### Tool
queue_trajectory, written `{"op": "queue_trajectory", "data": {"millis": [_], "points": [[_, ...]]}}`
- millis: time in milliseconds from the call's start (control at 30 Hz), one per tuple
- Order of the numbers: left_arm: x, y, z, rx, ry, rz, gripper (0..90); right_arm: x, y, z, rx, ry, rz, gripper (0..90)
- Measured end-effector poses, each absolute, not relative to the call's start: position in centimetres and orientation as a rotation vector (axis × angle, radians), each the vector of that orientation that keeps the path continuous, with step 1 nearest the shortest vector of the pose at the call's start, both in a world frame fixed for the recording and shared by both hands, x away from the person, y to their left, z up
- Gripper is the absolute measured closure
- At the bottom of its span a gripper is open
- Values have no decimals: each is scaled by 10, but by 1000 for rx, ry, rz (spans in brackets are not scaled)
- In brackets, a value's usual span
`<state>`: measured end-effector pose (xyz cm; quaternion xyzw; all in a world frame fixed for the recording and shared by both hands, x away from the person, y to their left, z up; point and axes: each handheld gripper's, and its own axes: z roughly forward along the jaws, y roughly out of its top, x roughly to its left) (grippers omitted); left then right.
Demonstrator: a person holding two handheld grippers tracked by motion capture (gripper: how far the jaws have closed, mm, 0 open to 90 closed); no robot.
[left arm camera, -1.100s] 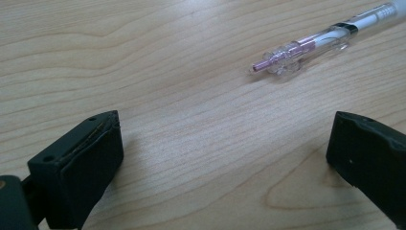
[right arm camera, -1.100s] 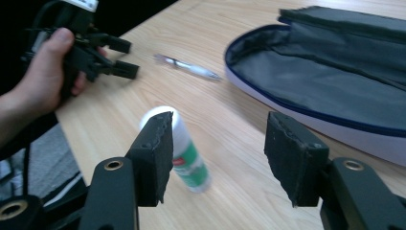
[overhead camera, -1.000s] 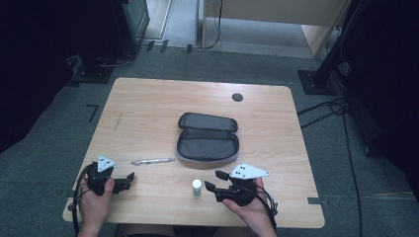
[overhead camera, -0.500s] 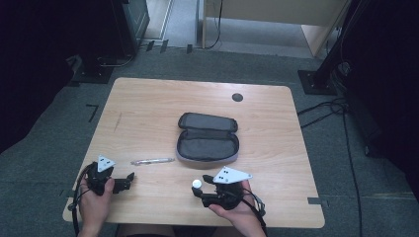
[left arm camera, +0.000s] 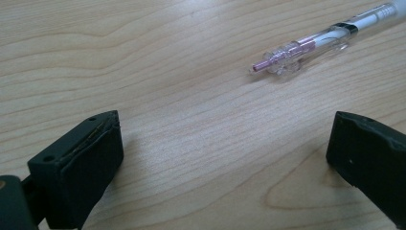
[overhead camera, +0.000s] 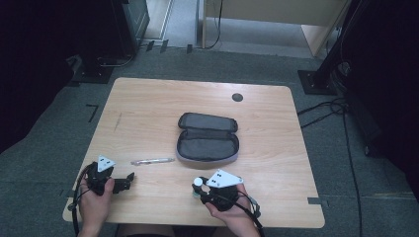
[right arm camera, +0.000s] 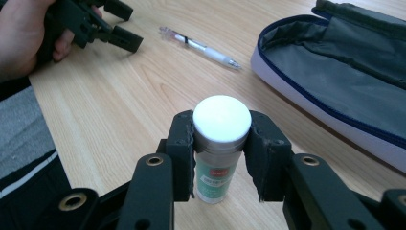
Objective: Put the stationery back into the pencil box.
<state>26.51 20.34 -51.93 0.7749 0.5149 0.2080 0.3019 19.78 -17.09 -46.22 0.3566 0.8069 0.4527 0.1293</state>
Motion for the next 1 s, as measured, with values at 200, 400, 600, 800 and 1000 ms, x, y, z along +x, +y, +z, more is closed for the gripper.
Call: {"op": "queue_trajectory", "data": {"millis": [200, 400, 600, 800, 1000], "points": [[265, 203, -519, 2055, 1366, 552, 0, 200, -177, -459, 1074, 2332, 1349, 655], [265, 203, -519, 2056, 1365, 551, 0, 203, -183, -452, 1103, 2310, 1374, 655], [265, 203, -519, 2055, 1366, 552, 0, 210, -190, -439, 1106, 2274, 1392, 655], [265, 203, -519, 2055, 1365, 552, 0, 216, -193, -429, 1117, 2241, 1413, 655], [265, 203, -519, 2055, 1365, 552, 0, 225, -197, -416, 1120, 2195, 1438, 655]]}}
